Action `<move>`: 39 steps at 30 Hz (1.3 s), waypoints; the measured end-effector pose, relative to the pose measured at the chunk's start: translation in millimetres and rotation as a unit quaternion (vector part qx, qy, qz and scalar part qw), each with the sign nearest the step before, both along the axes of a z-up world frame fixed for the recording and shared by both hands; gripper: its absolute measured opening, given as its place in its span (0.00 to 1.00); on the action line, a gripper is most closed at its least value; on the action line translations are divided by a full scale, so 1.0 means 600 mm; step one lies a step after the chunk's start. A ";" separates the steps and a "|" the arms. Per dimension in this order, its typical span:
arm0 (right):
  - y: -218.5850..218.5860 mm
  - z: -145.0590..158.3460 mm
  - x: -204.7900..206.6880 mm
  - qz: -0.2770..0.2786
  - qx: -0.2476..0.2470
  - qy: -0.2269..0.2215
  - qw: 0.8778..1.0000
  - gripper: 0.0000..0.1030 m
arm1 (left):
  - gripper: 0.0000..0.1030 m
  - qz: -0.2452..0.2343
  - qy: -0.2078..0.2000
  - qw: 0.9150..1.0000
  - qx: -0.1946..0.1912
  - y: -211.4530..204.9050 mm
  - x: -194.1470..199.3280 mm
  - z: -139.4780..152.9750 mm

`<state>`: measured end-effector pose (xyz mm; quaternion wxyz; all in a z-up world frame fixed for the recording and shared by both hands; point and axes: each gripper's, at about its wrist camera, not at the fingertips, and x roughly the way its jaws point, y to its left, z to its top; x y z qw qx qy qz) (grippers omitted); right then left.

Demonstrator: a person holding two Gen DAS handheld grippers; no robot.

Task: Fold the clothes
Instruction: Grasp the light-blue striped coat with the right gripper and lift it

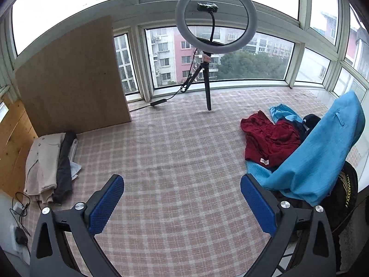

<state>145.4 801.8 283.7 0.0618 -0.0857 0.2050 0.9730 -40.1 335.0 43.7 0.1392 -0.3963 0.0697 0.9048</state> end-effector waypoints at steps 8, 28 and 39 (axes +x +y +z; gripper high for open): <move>-0.066 -0.350 -0.072 -0.050 -0.074 -0.345 0.934 0.69 | 0.99 0.004 -0.006 1.000 0.004 -0.064 -0.003 -0.028; 0.002 -0.320 -0.181 -0.009 -0.172 -0.084 0.981 0.02 | 0.99 -0.018 -0.059 0.998 -0.023 -0.066 0.002 -0.078; -0.084 0.073 -0.084 0.036 -0.029 0.084 0.995 0.02 | 0.99 0.001 -0.034 0.999 0.006 -0.101 -0.011 -0.044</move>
